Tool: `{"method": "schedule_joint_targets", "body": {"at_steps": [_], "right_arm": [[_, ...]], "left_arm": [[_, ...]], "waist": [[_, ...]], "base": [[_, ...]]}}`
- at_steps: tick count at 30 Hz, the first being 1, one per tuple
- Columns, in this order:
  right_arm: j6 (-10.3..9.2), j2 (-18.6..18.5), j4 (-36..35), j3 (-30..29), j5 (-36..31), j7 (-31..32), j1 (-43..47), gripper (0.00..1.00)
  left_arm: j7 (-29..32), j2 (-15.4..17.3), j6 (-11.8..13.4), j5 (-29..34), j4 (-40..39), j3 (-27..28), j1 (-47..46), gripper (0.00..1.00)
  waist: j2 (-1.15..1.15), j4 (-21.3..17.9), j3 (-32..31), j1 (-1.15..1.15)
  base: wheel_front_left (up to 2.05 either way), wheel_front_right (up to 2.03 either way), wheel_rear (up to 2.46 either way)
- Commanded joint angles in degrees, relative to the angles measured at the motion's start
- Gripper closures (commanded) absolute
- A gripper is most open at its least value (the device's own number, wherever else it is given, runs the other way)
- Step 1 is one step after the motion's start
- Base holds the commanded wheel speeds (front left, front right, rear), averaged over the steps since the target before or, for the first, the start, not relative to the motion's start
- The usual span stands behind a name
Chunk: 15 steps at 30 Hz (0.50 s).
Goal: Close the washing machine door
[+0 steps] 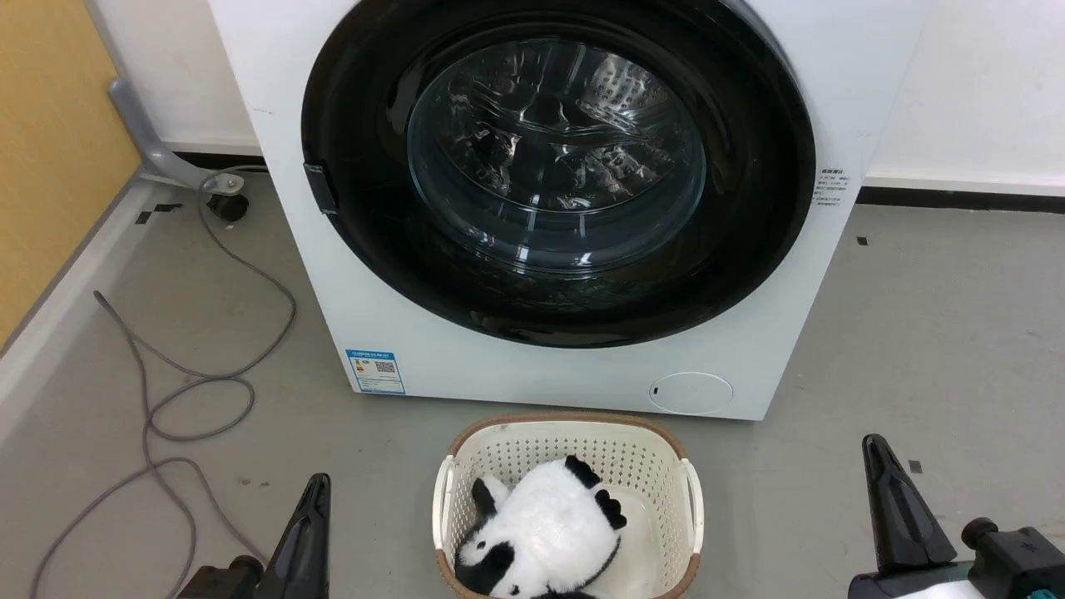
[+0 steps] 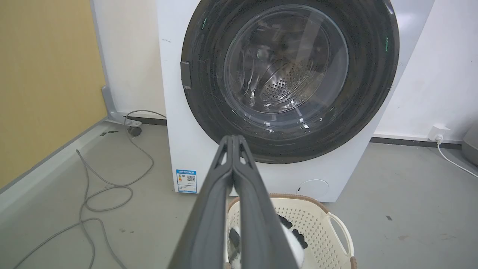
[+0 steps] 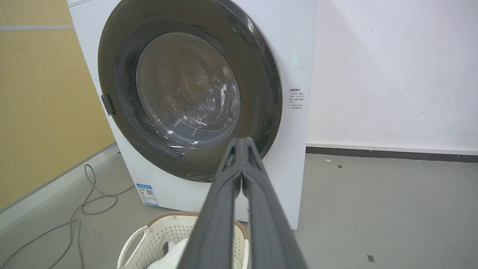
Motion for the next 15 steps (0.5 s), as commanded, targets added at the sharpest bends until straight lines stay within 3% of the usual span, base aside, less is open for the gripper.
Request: {"method": "schedule_joint_targets", "body": {"at_steps": [1,15], "right_arm": [[0.0,0.0,0.0,0.1,-0.5,0.3,-0.5,1.0],[-0.01,0.1,0.0,0.3,-1.3,1.9,-1.1,1.0]], "left_arm": [[0.4,0.0,0.3,0.6,-0.1,0.0,-0.7,1.0],[1.9,0.0,1.1,1.4,-0.1,-0.1,-1.6,1.0]], "waist": [[0.0,0.0,0.0,0.0],[0.0,0.0,0.2,0.0]], "base": [[0.0,0.0,0.0],[0.0,0.0,0.0]]}}
